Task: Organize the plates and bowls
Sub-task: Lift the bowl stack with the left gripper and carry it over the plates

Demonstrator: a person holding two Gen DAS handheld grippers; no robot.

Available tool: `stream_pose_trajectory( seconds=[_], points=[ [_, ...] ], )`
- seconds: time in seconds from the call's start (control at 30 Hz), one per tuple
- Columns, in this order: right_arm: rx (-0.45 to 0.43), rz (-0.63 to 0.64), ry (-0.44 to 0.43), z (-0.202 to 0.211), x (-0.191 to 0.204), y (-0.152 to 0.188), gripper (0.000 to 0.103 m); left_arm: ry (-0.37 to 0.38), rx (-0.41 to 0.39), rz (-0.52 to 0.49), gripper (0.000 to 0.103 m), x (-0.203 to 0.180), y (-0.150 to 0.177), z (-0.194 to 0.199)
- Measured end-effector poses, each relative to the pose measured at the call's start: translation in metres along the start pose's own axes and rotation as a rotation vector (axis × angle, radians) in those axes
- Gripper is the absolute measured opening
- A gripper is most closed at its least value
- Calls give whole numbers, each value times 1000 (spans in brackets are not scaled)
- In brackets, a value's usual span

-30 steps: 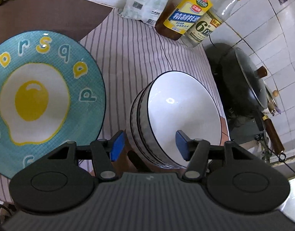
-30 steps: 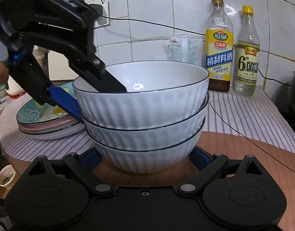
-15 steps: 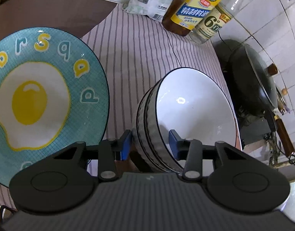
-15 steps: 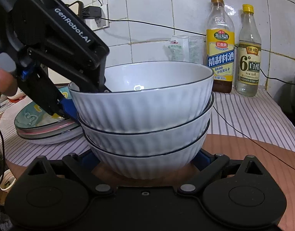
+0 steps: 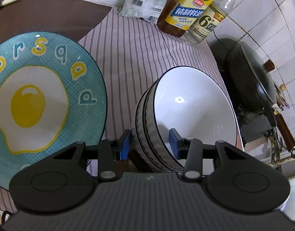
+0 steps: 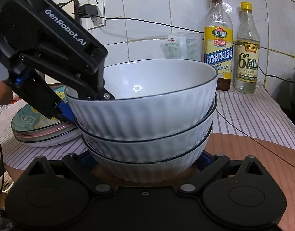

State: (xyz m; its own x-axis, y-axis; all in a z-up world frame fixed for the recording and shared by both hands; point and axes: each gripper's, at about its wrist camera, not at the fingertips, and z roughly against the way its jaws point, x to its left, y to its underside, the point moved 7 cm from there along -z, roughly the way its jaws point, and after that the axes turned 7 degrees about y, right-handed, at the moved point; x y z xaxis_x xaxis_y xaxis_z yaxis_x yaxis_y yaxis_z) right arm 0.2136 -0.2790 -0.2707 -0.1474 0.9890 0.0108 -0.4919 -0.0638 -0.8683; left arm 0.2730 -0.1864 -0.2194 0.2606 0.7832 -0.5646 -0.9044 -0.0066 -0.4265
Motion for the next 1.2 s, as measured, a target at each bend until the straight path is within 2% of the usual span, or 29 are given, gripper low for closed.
stream_pose_trajectory(
  seconds=[0.27, 0.6, 0.97, 1.2],
  points=[
    [-20, -26, 14, 11, 2, -1, 100, -1, -5, -83, 41, -9, 3, 12],
    [-114, 38, 28, 37, 30, -46, 100, 27, -87, -130, 41, -19, -9, 74],
    [-124, 78, -77, 27, 106, -85, 100, -60, -156, -114, 41, 28, -28, 156],
    [-94, 76, -125, 2, 144, -87, 100, -108, -175, -88, 41, 68, -34, 171]
  ],
)
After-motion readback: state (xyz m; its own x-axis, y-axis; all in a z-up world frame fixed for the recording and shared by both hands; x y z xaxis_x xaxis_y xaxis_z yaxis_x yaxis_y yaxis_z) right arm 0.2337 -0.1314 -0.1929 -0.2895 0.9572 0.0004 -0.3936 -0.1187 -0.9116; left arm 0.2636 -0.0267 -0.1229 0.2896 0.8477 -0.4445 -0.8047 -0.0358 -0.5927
